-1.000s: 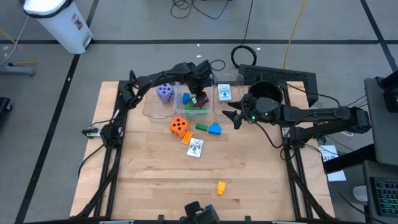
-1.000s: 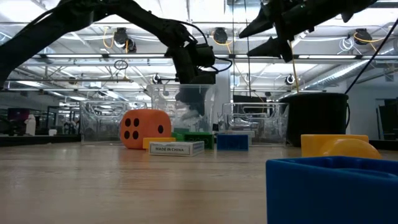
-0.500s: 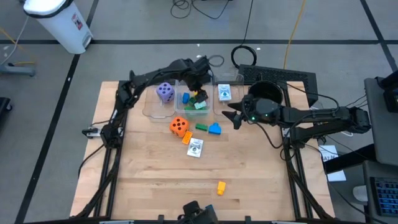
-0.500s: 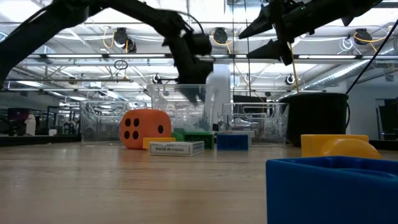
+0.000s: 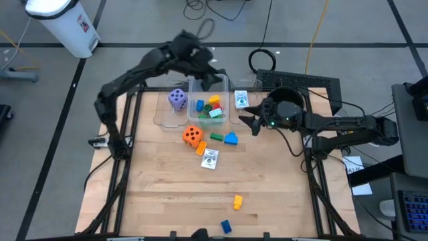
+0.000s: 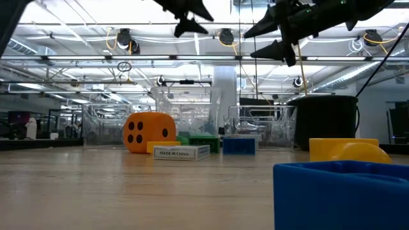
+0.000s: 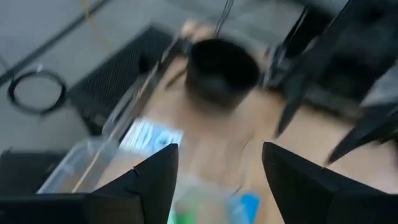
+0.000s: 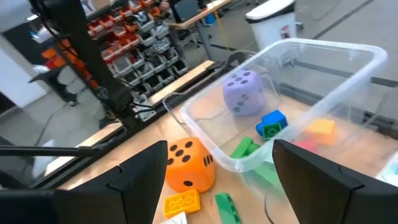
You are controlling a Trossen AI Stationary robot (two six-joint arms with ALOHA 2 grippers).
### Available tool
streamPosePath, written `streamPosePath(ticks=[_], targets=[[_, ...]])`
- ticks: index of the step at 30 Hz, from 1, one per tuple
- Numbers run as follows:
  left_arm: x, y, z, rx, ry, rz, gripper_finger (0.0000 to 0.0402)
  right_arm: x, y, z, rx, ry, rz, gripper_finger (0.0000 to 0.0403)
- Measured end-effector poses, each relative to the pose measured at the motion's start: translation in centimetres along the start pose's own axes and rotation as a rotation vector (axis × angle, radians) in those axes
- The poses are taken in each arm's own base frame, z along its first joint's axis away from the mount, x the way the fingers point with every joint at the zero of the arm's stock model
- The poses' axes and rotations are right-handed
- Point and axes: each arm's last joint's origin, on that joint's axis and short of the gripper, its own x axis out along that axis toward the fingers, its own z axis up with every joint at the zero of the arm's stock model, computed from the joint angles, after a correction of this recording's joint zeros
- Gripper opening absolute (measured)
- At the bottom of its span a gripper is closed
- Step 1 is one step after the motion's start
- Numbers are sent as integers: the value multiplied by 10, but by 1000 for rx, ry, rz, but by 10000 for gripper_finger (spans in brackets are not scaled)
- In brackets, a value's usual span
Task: Pick & Place Toys
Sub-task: Put the light blue stud game piece into the middle transparent bin
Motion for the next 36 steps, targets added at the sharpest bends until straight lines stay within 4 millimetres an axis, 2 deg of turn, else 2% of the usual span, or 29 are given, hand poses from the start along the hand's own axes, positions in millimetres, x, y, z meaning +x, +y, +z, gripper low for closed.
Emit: streamPosePath(ticks=[3,6,12,17,20,27,31,36], targets=[[-16,-10,3,-37,-133,-56,230,1,-4,5,6,-7,37,281],[-19,-23,-8,-68,-267,-119,224,1,-8,8,-2,-7,68,281],[-8,-53,-59,-186,-463,-192,209,2,-14,12,-37,46,187,281],[-8,-89,-100,-295,-571,-182,192,1,-19,14,-38,104,312,281],[-7,-115,-119,-348,-574,-134,182,0,-20,15,-36,135,379,281],[-10,-173,-146,-396,-506,-71,167,-2,-15,12,-18,198,505,281],[-13,-195,-161,-373,-454,-52,164,-3,-5,7,20,246,566,281],[-14,-210,-183,-346,-313,-37,164,-8,24,-8,-12,290,649,281]])
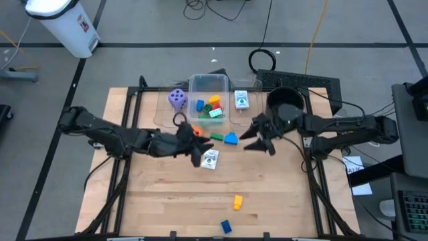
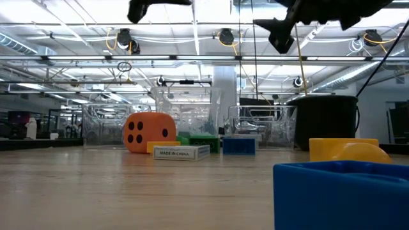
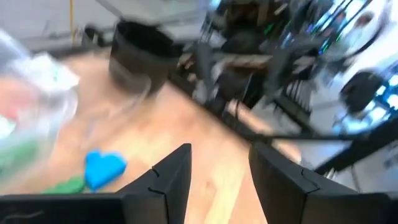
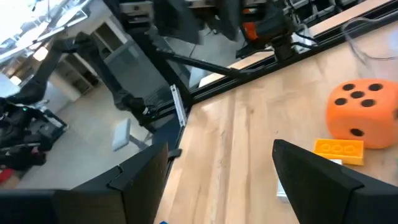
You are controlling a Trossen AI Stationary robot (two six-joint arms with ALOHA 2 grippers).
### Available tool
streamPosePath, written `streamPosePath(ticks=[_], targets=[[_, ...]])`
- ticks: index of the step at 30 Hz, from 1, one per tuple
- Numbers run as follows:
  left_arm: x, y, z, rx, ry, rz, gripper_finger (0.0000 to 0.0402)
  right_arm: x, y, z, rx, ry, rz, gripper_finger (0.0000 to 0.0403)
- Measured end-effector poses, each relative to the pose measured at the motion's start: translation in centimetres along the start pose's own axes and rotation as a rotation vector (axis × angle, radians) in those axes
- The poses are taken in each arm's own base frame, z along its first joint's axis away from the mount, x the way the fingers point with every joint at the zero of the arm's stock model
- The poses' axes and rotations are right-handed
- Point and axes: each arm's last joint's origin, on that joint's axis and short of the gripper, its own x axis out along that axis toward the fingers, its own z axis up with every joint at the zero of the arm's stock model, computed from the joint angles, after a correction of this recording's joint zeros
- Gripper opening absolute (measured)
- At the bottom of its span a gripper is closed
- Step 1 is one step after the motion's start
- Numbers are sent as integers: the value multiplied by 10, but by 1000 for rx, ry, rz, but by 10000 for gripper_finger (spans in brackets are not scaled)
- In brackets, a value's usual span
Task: Pick & Place Toys
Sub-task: Put the light blue stud game piece into the middle transparent bin
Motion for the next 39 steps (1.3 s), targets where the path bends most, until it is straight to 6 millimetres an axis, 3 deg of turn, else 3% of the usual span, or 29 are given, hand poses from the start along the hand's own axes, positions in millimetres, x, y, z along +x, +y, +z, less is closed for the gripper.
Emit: streamPosePath(ticks=[12,19,23,28,39], targets=[[-31,-23,-48,76,261,-45,161,44,65,-56,-34,-48,-275,281],[-47,-37,-64,96,314,-103,161,72,73,-94,-11,10,-429,281],[-52,-40,-68,107,306,-104,161,95,67,-98,-69,97,-561,281],[-53,-40,-68,115,291,-95,161,119,41,-100,-151,198,-812,281],[-53,-40,-68,115,289,-93,161,119,-17,-124,62,285,-1169,281]])
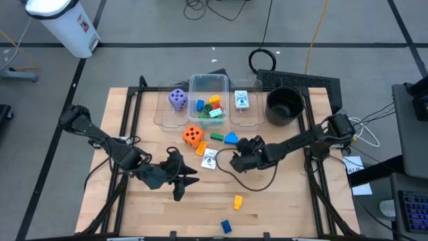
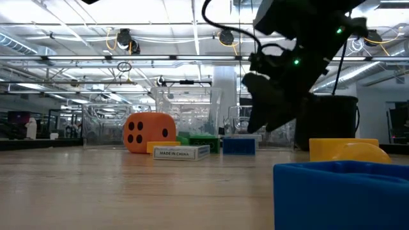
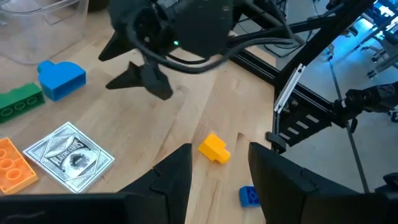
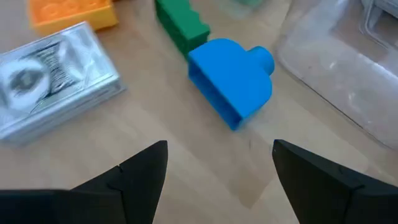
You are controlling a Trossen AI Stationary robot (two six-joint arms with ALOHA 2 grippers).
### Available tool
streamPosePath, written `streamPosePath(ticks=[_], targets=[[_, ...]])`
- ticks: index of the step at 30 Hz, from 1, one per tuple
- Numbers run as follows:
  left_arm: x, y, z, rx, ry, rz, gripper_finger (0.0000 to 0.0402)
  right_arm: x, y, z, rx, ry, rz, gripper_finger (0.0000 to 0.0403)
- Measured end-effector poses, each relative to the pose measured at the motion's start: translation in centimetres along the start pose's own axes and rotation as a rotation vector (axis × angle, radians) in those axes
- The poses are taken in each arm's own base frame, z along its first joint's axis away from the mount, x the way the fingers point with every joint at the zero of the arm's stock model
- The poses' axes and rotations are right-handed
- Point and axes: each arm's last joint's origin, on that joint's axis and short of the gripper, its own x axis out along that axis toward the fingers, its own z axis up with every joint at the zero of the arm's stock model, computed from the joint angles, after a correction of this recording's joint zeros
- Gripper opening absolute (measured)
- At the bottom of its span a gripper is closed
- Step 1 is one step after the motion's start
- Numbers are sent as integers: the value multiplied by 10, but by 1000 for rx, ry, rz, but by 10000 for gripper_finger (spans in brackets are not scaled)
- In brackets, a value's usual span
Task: Pick & Place Toys
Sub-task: Put the light blue stud game piece into the middle transparent bin
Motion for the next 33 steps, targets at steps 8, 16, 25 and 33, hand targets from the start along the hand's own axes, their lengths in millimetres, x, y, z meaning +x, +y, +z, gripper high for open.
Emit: streamPosePath(ticks=[8,16,25,33], targets=[[0,2,-2,8,7,30,161,19,-5,2,23,-25,-73,281],[0,4,-2,2,9,47,161,26,-10,7,38,-78,-136,281],[1,5,-2,1,9,56,161,38,-23,5,67,-43,-148,239],[1,5,-2,0,9,55,161,40,-23,4,88,-60,-125,164]])
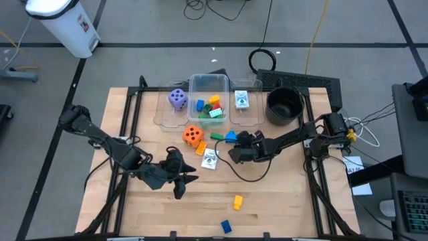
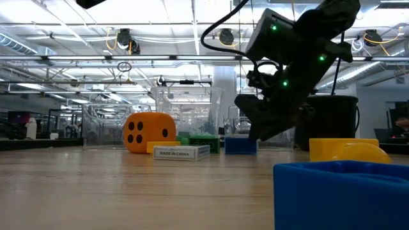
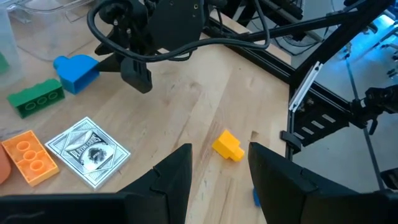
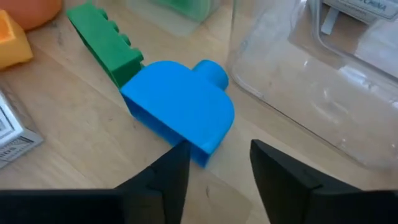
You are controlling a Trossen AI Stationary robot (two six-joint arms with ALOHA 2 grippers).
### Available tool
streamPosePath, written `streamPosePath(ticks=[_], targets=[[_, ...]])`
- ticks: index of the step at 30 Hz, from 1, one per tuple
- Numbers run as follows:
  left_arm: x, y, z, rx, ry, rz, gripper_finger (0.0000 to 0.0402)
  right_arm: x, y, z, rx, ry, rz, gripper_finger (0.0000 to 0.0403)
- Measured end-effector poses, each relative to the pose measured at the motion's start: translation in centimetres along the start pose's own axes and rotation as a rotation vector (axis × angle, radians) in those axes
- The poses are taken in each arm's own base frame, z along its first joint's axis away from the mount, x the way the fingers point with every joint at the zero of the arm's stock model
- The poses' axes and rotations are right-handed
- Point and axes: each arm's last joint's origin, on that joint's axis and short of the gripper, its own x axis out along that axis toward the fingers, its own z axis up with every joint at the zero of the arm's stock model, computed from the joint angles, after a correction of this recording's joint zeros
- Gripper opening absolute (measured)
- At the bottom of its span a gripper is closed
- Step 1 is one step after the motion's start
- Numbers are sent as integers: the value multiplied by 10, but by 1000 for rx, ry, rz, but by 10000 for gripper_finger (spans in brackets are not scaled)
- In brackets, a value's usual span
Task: Pick & Place Toys
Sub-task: Put the light blue stud game piece into the middle transparent bin
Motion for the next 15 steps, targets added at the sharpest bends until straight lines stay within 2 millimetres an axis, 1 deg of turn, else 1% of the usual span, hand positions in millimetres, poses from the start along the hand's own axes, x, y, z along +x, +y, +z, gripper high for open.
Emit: streamPosePath(ticks=[10,15], targets=[[0,0,0,-2,0,0,161,0,5,4,-12,-32,41,85],[0,0,0,-4,0,0,161,0,5,4,-12,-16,57,30]])
